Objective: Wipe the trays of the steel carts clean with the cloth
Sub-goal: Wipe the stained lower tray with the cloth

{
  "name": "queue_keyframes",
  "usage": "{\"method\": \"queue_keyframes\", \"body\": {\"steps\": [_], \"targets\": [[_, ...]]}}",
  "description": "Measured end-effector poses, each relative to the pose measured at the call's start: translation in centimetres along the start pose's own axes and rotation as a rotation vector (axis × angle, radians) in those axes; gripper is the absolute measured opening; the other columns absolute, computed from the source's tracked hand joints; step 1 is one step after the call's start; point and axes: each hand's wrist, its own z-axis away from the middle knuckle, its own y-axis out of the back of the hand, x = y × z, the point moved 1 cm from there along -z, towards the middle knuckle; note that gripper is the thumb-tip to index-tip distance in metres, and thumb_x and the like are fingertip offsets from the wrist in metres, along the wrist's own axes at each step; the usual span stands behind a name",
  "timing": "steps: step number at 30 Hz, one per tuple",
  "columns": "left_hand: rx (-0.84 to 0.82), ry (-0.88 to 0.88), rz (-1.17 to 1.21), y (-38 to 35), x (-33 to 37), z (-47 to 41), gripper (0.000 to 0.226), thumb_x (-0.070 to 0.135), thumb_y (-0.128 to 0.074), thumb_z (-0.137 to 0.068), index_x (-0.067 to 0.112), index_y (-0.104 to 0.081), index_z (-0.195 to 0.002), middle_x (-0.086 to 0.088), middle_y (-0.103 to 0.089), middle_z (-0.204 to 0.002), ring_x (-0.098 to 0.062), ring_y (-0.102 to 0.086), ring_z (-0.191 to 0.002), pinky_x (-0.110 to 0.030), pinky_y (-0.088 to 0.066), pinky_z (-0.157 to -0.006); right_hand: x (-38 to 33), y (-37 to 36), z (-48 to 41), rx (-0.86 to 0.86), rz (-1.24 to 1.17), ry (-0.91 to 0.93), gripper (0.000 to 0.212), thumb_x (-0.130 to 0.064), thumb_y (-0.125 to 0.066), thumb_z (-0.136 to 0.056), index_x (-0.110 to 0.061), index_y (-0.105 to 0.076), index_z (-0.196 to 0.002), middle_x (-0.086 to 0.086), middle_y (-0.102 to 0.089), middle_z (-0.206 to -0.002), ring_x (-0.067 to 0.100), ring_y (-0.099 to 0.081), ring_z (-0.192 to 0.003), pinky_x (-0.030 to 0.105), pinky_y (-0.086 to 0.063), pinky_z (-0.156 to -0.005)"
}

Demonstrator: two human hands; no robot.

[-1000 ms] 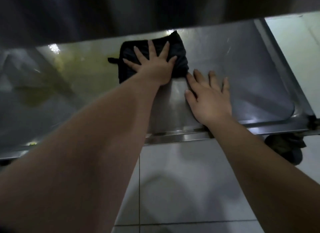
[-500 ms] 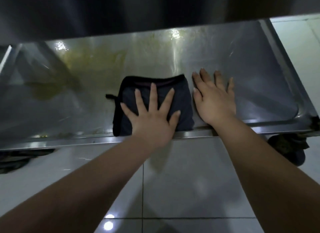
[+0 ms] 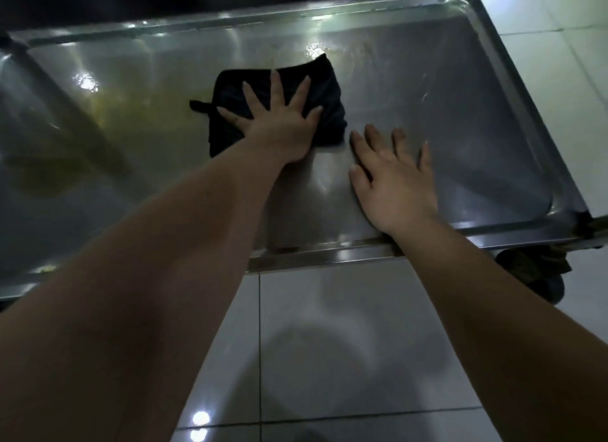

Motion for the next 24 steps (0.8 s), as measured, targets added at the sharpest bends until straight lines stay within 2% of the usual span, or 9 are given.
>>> {"method": "queue_keyframes", "body": {"steps": [7, 13, 18, 21, 24], "targets": [[0.002, -0.066, -0.019, 0.3, -1.3, 0.9, 0.06, 0.071, -0.015, -0.092, 0.056, 0.002, -0.147, 0.007, 0.014, -0.163, -0.037, 0.018, -0.146, -0.076, 0.013, -0.102, 0.0, 0.2, -0.1, 0.008, -0.012, -0.004, 0.053, -0.044, -0.025, -0.101, -0.039, -0.016, -0.153, -0.013, -0.011, -0.163, 0.025, -0.002, -0.15, 0.057, 0.004, -0.117], [0.038, -0.121, -0.071, -1.7, -3.5, 9.0, 0.062, 0.073, -0.004, -0.088, 0.055, 0.012, -0.145, 0.005, 0.017, -0.162, -0.04, 0.016, -0.146, -0.075, 0.01, -0.103, 0.0, 0.1, -0.2, 0.012, -0.018, 0.006, 0.052, -0.043, -0.024, -0.101, -0.036, -0.018, -0.153, -0.011, -0.012, -0.163, 0.027, -0.004, -0.15, 0.059, 0.002, -0.117], [0.101, -0.084, -0.095, -3.2, -5.2, 14.6, 0.066, 0.074, 0.007, -0.079, 0.057, 0.018, -0.142, 0.008, 0.016, -0.162, -0.038, 0.012, -0.147, -0.077, 0.007, -0.102, -0.3, 0.7, 0.8, 0.017, -0.061, -0.001, 0.05, -0.038, -0.032, -0.102, -0.031, -0.028, -0.152, -0.008, -0.02, -0.162, 0.03, -0.007, -0.15, 0.059, 0.003, -0.117], [0.104, -0.088, -0.078, -2.6, -6.7, 13.7, 0.064, 0.079, 0.003, -0.078, 0.063, 0.018, -0.138, 0.016, 0.017, -0.161, -0.034, 0.013, -0.148, -0.079, 0.01, -0.098, -2.2, 1.5, 0.7, 0.058, -0.183, -0.043, 0.05, -0.03, -0.039, -0.101, -0.029, -0.032, -0.15, -0.01, -0.025, -0.16, 0.027, -0.008, -0.15, 0.062, 0.0, -0.116], [0.104, -0.062, -0.099, -2.1, -9.9, 13.2, 0.063, 0.08, 0.001, -0.078, 0.066, 0.017, -0.137, 0.02, 0.017, -0.16, -0.032, 0.012, -0.148, -0.079, 0.008, -0.1, -6.9, 2.0, -0.1, 0.066, -0.456, 0.071, 0.05, -0.023, -0.043, -0.099, -0.027, -0.038, -0.149, -0.005, -0.03, -0.159, 0.025, -0.009, -0.15, 0.052, -0.009, -0.119]]}}
